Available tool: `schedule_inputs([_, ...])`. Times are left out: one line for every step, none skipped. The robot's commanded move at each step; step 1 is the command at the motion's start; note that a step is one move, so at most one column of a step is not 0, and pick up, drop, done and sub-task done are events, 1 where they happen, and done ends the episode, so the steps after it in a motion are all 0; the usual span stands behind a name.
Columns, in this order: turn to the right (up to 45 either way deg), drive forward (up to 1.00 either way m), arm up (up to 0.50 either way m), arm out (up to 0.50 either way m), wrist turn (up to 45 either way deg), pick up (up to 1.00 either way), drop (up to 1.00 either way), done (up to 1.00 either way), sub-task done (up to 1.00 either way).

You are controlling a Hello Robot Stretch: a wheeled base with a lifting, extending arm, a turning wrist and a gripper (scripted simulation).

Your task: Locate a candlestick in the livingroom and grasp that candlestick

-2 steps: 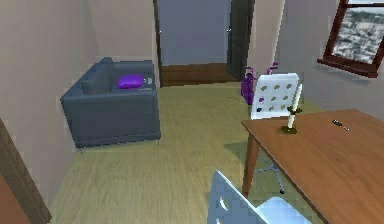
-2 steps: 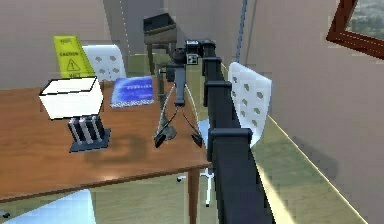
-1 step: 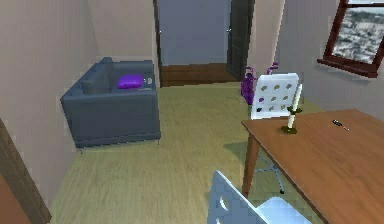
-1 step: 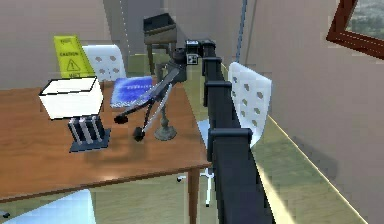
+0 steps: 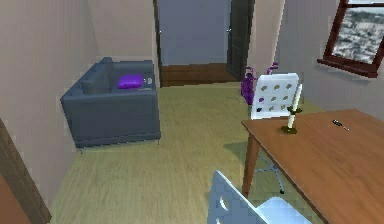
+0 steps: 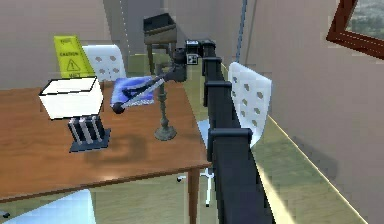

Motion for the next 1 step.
schedule_inputs([0.0, 0.00, 0.00, 0.00, 45.0, 0.00, 0.00, 0.00, 0.00])
